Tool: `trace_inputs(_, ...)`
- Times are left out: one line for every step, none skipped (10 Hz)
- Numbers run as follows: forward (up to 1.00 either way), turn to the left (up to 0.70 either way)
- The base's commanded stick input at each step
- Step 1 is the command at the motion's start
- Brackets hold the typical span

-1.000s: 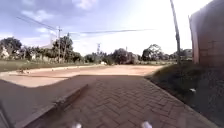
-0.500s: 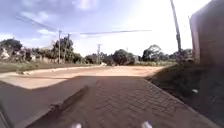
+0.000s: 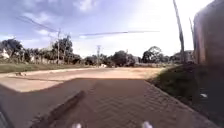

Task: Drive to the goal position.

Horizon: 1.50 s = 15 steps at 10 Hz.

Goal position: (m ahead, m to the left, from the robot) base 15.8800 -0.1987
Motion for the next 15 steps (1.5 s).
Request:
trace_inputs(0.70, 0.00)
trace_inputs(0.70, 0.00)
trace_inputs(0.70, 0.00)
trace_inputs(0.70, 0.00)
trace_inputs(0.70, 0.00)
trace_inputs(0.70, 0.00)
trace_inputs(0.70, 0.00)
trace_inputs(0.70, 0.00)
trace_inputs(0.70, 0.00)
trace_inputs(0.70, 0.00)
trace_inputs(0.70, 0.00)
trace_inputs(0.59, 0.00)
trace_inputs(0.06, 0.00)
trace_inputs(0.00, 0.00)
trace_inputs(0.00, 0.00)
